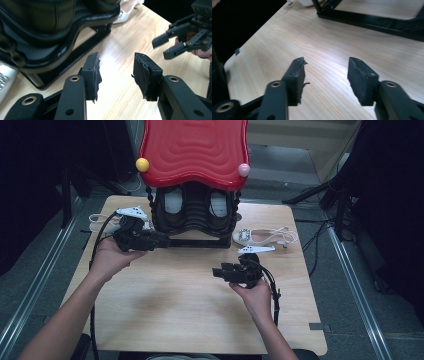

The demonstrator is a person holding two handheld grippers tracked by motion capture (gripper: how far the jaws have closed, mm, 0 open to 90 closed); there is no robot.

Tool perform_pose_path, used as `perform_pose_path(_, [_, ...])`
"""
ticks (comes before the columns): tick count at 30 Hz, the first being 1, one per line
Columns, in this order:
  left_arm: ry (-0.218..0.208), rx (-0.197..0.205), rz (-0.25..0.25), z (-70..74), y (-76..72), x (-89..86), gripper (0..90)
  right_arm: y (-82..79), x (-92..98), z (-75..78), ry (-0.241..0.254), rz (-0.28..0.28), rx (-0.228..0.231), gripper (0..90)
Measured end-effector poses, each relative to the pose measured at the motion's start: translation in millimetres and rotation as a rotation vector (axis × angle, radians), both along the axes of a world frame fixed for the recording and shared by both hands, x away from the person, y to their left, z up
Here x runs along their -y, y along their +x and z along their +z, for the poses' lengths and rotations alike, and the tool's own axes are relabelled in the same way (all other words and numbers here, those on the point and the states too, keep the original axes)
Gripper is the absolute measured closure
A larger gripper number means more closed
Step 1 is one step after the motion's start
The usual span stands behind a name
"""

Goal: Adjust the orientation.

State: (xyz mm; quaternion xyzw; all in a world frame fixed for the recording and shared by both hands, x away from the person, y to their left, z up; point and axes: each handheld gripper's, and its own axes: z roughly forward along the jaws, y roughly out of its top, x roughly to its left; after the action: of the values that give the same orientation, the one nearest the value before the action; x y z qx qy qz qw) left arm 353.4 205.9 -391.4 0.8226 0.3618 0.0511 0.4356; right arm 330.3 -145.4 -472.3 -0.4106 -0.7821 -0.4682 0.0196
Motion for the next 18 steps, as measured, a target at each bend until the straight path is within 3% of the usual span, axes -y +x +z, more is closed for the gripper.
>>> perform_pose_path(2, [-0.005, -0.011, -0.004, -6.5, 0.4, -1.9, 56.6, -1.2, -0.2, -0.7, -0.011, 0.005, 0.022, 48.3])
perform_pose_path(3, [0.019, -0.016, -0.008, -11.3, 0.6, -2.1, 56.5, -1.7, -0.2, -0.4, -0.021, 0.004, 0.026, 48.7])
perform_pose_path(8, [0.007, -0.025, -0.007, -20.6, 0.1, -5.2, 56.5, -4.6, 1.8, 0.8, -0.052, -0.029, 0.024, 52.8])
perform_pose_path(14, [0.009, -0.04, 0.009, -32.5, 1.1, -11.6, 57.1, -3.8, 5.8, -0.1, -0.044, -0.006, 0.045, 47.0])
perform_pose_path(18, [0.021, -0.059, 0.016, -41.1, 1.5, -15.5, 62.0, -4.3, 9.7, -1.7, -0.048, -0.01, 0.067, 50.5])
